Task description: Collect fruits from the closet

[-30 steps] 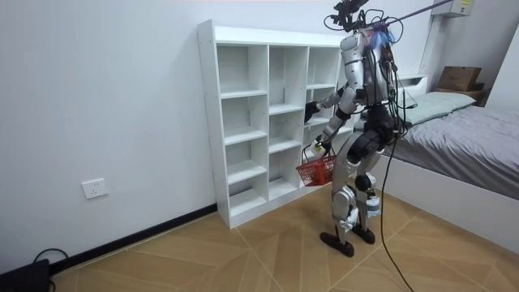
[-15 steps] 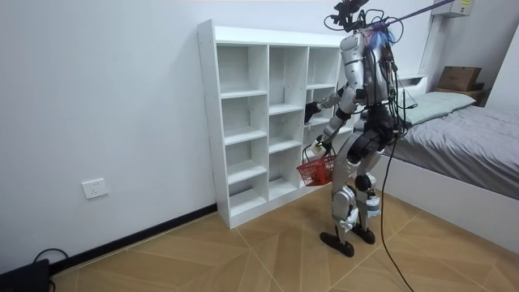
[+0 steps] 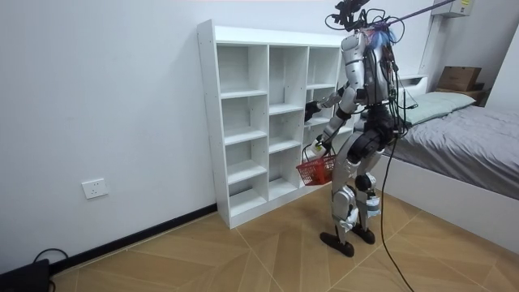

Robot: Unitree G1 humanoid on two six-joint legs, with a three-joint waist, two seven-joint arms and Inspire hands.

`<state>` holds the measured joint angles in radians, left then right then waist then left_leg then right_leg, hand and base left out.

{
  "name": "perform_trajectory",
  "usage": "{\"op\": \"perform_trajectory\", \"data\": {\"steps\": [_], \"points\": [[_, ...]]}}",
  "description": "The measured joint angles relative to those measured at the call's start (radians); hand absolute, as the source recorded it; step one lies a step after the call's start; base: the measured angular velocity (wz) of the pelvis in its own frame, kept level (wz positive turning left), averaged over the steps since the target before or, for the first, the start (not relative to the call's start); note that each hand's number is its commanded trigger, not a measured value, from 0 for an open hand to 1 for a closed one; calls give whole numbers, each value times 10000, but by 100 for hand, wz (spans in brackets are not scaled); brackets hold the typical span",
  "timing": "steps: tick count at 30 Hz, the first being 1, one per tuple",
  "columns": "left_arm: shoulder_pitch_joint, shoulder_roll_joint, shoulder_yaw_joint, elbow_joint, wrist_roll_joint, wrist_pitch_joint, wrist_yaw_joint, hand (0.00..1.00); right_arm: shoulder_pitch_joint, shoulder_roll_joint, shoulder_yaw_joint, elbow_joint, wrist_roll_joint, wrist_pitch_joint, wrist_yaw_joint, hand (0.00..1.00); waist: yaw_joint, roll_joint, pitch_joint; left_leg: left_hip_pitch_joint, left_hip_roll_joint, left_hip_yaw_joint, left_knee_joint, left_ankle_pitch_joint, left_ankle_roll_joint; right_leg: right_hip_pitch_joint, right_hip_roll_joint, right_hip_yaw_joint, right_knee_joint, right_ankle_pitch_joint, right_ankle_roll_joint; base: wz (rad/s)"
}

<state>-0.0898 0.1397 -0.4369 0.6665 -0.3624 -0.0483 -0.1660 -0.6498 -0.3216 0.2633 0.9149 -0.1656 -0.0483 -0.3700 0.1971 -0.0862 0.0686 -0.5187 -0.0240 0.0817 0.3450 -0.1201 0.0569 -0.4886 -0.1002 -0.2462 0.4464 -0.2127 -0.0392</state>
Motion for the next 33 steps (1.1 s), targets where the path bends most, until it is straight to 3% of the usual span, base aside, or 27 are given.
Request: {"op": "perform_trajectory", "data": {"steps": [18,26,33], "points": [[-196,-22,9,128,-75,-4,2,100,8,-58,210,-44,89,-13,839,100,-116,23,-13,475,30,66,-25,6,-12,428,8,24,3,2,-4,0],[-277,82,21,179,-207,-253,-125,100,8,-20,210,-64,112,-287,1542,100,-203,42,-21,916,58,292,-194,5,-12,702,42,223,-9,4,-7,-7],[-272,81,1,201,-217,-257,-245,100,9,-17,225,-79,294,-492,1807,100,-257,167,-51,1003,98,435,-189,5,-14,731,68,337,2,12,-20,-5]]}}
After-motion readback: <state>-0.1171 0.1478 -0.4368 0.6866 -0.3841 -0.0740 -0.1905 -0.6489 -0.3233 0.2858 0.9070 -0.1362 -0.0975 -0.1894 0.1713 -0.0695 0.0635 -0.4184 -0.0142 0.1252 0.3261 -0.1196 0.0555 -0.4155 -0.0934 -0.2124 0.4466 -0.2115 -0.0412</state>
